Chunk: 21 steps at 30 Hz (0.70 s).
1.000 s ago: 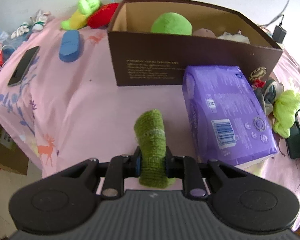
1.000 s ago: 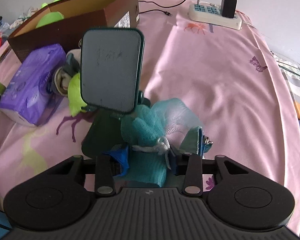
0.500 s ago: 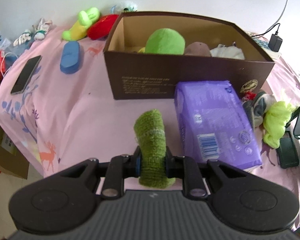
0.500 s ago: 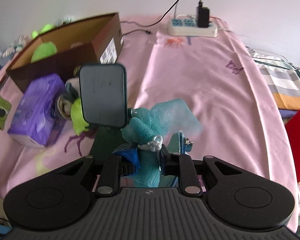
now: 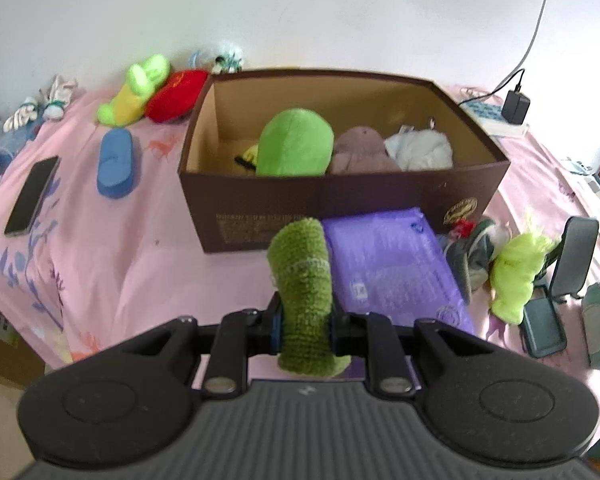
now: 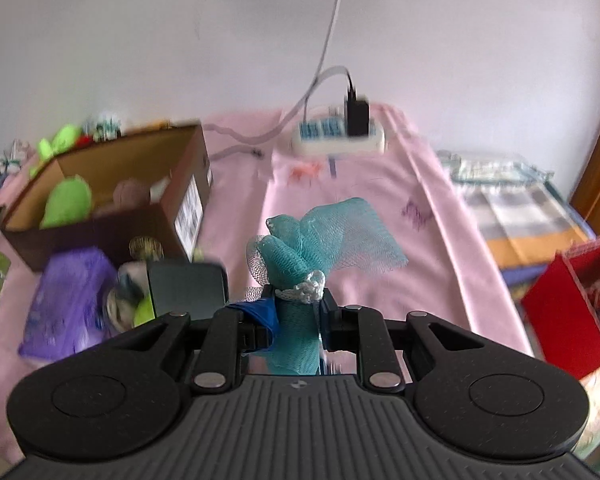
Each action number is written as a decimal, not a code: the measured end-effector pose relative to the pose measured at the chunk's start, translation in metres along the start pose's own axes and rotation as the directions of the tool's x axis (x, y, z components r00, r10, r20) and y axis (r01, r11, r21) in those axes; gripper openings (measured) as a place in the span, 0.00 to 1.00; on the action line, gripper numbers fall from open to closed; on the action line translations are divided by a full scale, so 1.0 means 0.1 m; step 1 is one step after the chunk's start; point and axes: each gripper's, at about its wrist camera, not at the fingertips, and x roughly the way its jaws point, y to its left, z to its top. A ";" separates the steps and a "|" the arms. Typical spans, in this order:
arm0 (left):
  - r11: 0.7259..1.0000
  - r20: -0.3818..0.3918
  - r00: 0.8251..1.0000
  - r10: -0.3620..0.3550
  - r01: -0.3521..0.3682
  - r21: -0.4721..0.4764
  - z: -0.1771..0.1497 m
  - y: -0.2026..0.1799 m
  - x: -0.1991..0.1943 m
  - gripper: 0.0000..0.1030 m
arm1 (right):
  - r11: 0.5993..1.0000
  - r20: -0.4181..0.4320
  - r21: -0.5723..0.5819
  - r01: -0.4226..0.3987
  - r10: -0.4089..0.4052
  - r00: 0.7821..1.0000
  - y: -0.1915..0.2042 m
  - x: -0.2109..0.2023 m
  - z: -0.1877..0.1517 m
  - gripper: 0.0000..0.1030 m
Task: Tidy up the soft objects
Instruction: 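Carry the green sock and teal mesh pouf up over the brown box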
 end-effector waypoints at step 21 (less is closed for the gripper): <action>0.996 0.202 0.979 -0.004 -0.013 0.087 1.08 0.23 -0.02 0.19 | 0.951 0.193 -0.116 -0.287 0.305 0.933 1.19 0.40 1.13 0.01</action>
